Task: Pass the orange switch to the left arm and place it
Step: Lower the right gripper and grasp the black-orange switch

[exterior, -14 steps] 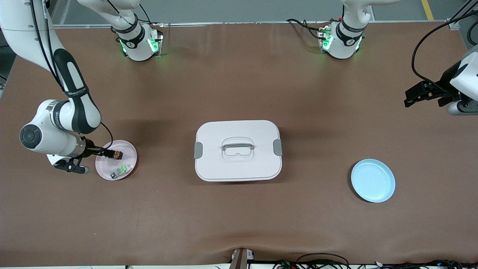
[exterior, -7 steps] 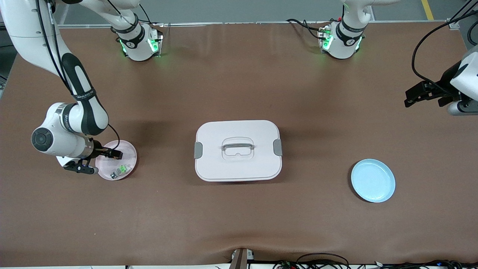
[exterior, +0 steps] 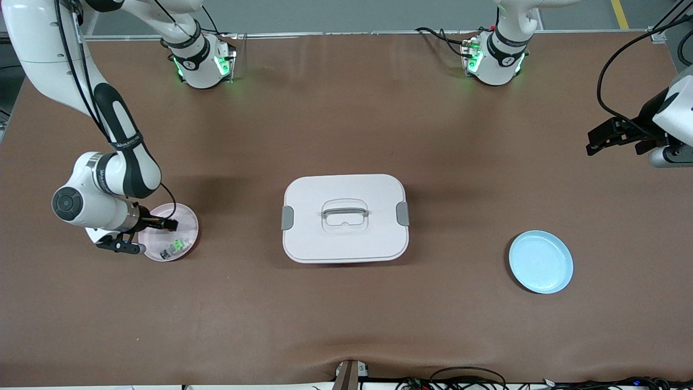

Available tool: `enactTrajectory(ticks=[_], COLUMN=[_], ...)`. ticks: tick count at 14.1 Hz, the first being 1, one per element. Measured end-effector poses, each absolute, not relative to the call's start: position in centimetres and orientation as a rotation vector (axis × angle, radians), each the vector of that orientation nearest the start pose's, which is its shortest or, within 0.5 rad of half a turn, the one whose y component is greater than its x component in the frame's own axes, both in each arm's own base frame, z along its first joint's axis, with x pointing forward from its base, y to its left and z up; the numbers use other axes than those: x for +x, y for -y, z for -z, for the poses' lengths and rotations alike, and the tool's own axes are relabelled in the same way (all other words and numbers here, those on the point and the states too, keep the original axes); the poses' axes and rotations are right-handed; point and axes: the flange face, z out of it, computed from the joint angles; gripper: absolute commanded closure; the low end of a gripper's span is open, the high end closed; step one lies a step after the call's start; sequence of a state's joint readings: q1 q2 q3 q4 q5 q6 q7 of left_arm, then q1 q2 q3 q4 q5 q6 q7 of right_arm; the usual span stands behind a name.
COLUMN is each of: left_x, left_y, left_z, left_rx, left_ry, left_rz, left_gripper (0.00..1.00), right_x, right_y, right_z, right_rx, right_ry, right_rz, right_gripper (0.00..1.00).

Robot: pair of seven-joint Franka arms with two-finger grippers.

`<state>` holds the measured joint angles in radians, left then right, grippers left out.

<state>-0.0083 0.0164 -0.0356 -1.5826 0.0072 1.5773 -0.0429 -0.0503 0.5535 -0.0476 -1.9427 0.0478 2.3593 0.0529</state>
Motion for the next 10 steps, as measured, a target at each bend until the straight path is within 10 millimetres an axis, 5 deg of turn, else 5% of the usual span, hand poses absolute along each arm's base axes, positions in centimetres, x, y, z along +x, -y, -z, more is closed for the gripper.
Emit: enactTrajectory(ticks=[8, 9, 10], left_x=[55.9, 55.9, 55.9], left_y=[2.36, 2.36, 2.36], left_z=[-61.03, -61.03, -61.03], left_rx=[-3.134, -3.134, -3.134], left_ry=[-0.002, -0.002, -0.002], left_rz=[-0.034, -0.034, -0.034], left_gripper=[0.0, 0.0, 0.0], right_x=[60.22, 60.2, 60.18], right_y=[5.79, 5.79, 5.79], right_z=[-18.03, -17.97, -17.92], right_rx=[-3.112, -3.112, -3.112], right_ry=[-0.283, -0.283, -0.283], right_rz=[-0.221, -0.223, -0.225], right_gripper=[0.0, 0.07, 0.35])
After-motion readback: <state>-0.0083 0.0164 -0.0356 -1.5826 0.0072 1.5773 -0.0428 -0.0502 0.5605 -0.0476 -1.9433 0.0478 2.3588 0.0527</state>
